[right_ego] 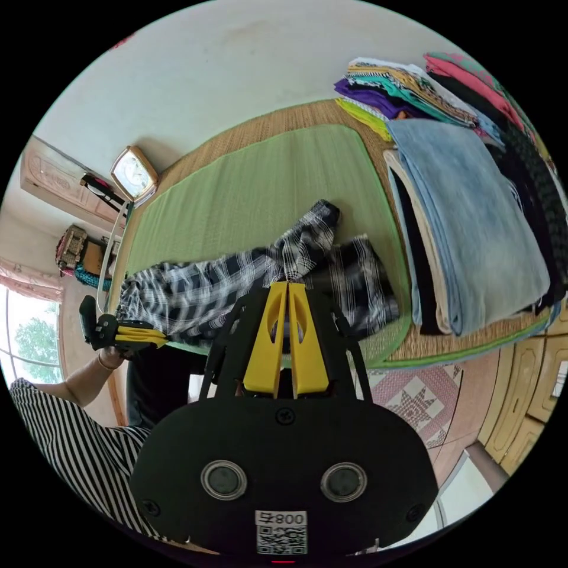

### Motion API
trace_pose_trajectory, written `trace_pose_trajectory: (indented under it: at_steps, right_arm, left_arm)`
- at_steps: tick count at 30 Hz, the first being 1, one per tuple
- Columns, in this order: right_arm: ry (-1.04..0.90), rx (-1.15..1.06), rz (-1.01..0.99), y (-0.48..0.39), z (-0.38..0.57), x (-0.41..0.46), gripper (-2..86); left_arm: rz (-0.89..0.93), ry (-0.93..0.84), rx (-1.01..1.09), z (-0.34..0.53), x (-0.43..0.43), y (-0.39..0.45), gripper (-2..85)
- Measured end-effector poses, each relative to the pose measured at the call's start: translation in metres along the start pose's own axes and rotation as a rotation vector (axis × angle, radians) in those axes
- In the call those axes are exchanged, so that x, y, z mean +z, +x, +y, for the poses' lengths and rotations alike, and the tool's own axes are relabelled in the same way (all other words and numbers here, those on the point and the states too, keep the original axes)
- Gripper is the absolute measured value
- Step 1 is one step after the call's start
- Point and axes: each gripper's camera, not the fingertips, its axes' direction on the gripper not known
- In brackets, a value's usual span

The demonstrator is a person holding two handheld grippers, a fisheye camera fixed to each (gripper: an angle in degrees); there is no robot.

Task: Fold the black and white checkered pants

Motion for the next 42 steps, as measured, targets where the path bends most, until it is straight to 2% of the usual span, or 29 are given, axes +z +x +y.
trace_pose_trajectory:
  at_steps: [2, 9, 12, 19, 24, 26, 32, 38, 42]
  right_arm:
    - [-0.021, 0.038, -0.019, 0.013, 0.025, 0.010, 0.1]
    - [-0.047, 0.073, -0.035, 0.035, 0.062, 0.040, 0.4]
    - [-0.050, 0.102, -0.057, 0.044, 0.073, 0.051, 0.8]
    - [0.087, 0.185, -0.069, 0.058, 0.106, 0.038, 4.6]
    - [0.180, 0.103, 0.033, 0.036, 0.110, 0.021, 5.4]
    - [0.210, -0.014, 0.063, 0.013, 0.101, 0.023, 5.8]
    - [0.183, -0.219, 0.214, -0.033, 0.072, 0.057, 7.3]
    - [0.143, -0.262, 0.296, -0.037, 0.060, 0.089, 6.8]
    - [0.132, -0.233, 0.259, -0.026, 0.065, 0.099, 4.2]
  left_arm:
    - [-0.015, -0.066, 0.013, -0.012, 0.015, -0.005, 1.0]
    - [0.032, -0.117, -0.043, -0.039, 0.037, -0.030, 1.6]
    - [0.105, -0.087, -0.094, -0.047, 0.035, -0.045, 2.2]
    - [0.243, 0.073, -0.152, -0.068, 0.016, -0.069, 3.5]
    - [0.275, 0.155, -0.090, -0.128, 0.015, -0.084, 5.6]
    - [0.266, 0.176, -0.076, -0.168, 0.022, -0.094, 6.4]
    - [0.285, 0.172, -0.148, -0.254, 0.050, -0.123, 7.0]
    - [0.298, 0.182, -0.149, -0.277, 0.059, -0.133, 6.1]
    - [0.289, 0.183, -0.171, -0.276, 0.061, -0.141, 5.4]
